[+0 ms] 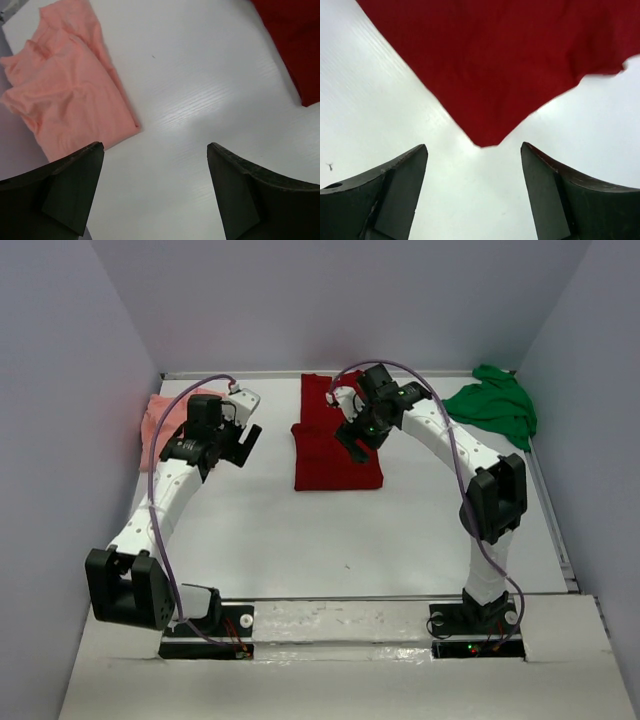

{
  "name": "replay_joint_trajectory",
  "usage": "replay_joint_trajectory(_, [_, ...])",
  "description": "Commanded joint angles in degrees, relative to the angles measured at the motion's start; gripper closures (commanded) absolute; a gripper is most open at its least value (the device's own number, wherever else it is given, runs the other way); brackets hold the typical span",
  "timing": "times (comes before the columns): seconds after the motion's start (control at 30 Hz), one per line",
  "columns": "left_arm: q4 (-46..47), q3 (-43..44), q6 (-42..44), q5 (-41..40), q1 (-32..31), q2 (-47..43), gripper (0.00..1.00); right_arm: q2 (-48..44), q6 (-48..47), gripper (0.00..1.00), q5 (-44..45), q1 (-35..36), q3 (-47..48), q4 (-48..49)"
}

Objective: Fold and stack the t-shirts
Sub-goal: Fold the tshirt

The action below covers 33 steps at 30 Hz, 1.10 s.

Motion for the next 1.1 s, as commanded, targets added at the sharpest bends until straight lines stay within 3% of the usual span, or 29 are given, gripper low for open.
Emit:
replay_joint_trajectory(0.0, [-4.7,0.0,2.1,7.5,-0.7,3.0,0.04,-3.9,1.2,0.23,3.6,-2.3,-8.9,0.3])
replay_joint_trajectory(0.1, [-4.2,-1.8,2.2,8.7,-0.7,5.5,0.05,-6.1,2.6,0.38,3.7,-4.5,-15.4,1.6])
replay_joint_trajectory(0.2, [-4.9,-1.9,1.2,16.5,-0.6,8.5,0.05,-8.3,4.2,0.49,3.8,-5.9,-20.3,2.7])
replay_joint_trajectory(0.47, [-10.1,4.3,-2.1,35.6,-0.7,21.4,0.11,-10.7,6.4,0.51,2.2,-11.6,-25.1,4.9])
replay_joint_trajectory(0.6, [-9.7,5.0,-3.8,43.5,-0.6,23.7,0.11,-11.6,7.0,0.5,0.6,-13.3,-26.0,5.3])
replay_joint_trajectory(0.7, [-8.3,4.1,-5.2,45.4,-0.5,25.6,0.12,-11.1,7.9,0.47,-2.7,-15.7,-26.4,5.4])
replay_joint_trajectory(1.07, [-4.0,0.8,-7.9,51.3,0.6,32.8,0.2,-3.4,10.6,0.65,-16.2,-18.8,-23.3,4.2])
